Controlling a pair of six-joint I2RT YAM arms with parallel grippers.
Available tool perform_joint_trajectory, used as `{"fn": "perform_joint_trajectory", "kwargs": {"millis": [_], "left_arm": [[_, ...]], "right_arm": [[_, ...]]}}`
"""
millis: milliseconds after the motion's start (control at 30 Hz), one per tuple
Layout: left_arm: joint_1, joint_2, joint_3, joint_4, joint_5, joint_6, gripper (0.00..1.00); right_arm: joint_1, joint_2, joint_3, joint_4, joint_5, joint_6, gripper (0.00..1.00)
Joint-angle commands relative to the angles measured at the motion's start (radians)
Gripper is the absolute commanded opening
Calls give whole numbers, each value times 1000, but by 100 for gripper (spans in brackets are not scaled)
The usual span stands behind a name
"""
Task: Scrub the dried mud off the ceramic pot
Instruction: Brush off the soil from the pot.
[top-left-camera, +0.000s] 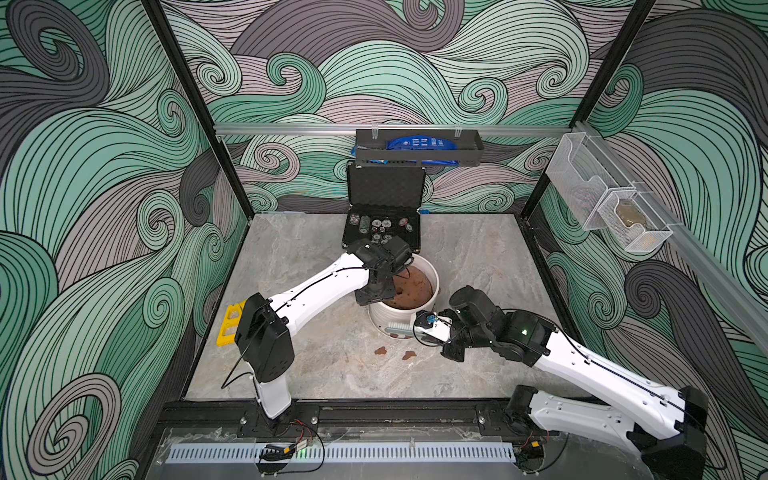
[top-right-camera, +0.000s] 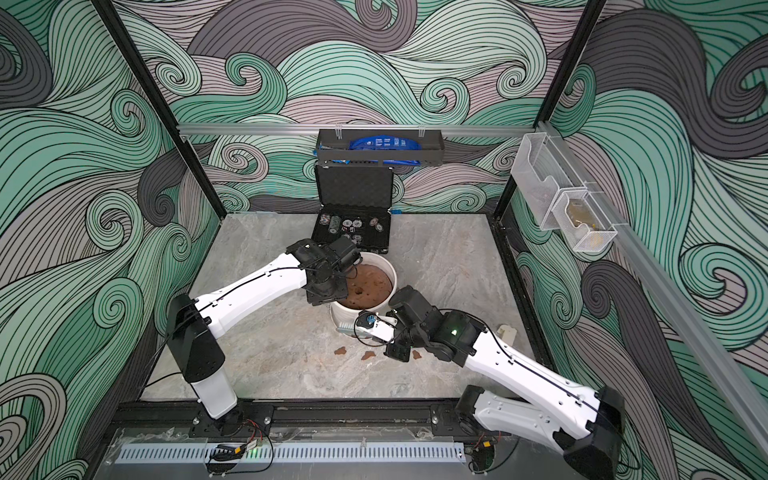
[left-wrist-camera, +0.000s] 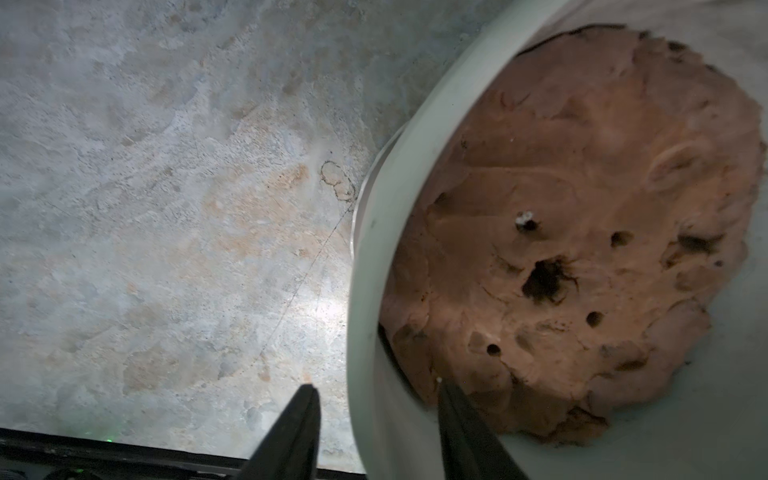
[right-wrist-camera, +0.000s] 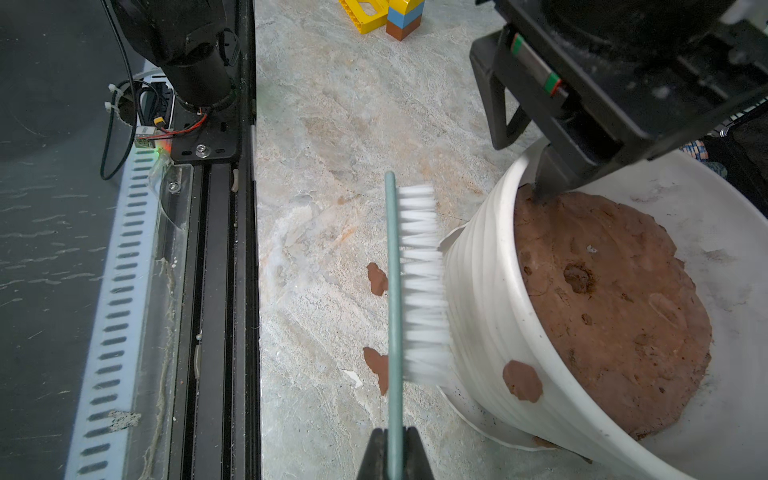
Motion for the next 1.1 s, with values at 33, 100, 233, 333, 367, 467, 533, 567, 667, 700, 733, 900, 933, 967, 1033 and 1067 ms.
{"fn": "perform_joint_trajectory", "kwargs": {"millis": [33, 100, 233, 333, 367, 467, 533, 567, 667, 700, 733, 900, 933, 967, 1033, 1067], "left_arm": [[-14, 21, 32, -40, -27, -50, 39], [-14, 22, 32, -40, -33, -59, 32], [-13, 26, 41, -37, -49, -58, 19], [-12, 38, 48, -46, -51, -56, 17], [-11, 43, 51, -50, -53, -54, 17], [-7, 51, 54, -58, -65, -47, 14], [-1, 55, 57, -59, -74, -35, 14], [4, 57, 59, -60, -79, -26, 14], [19, 67, 72, -52, -93, 30, 13], [23, 70, 76, -40, -100, 67, 12], [28, 74, 78, -26, -101, 111, 11], [51, 104, 87, 42, -67, 302, 11], [54, 111, 92, 42, -55, 326, 11], [56, 118, 95, 49, -36, 354, 12], [58, 124, 93, 61, -18, 391, 11], [58, 126, 90, 66, -15, 405, 11]], "right_arm": [[-6, -15, 24, 9, -15, -5, 0], [-6, -15, 22, 13, -15, -6, 0], [-6, -19, 17, 18, -15, -6, 0], [-6, -17, 13, 24, -18, -7, 0], [-6, -16, 13, 26, -18, -7, 0], [-6, -14, 11, 30, -18, -6, 0], [-5, -14, 13, 34, -29, -4, 0], [-6, -13, 11, 37, -38, -4, 0], [-6, -11, 4, 49, -36, -3, 0], [-6, -10, 3, 53, -27, -1, 0], [-6, -9, 0, 59, -14, 2, 0], [-7, 19, -5, 66, 5, 4, 0], [-7, 23, -3, 68, 5, 6, 0], [-7, 24, -4, 72, 8, 8, 0], [-10, 32, -7, 76, 16, 12, 0], [-12, 38, -6, 78, 24, 16, 0]]}}
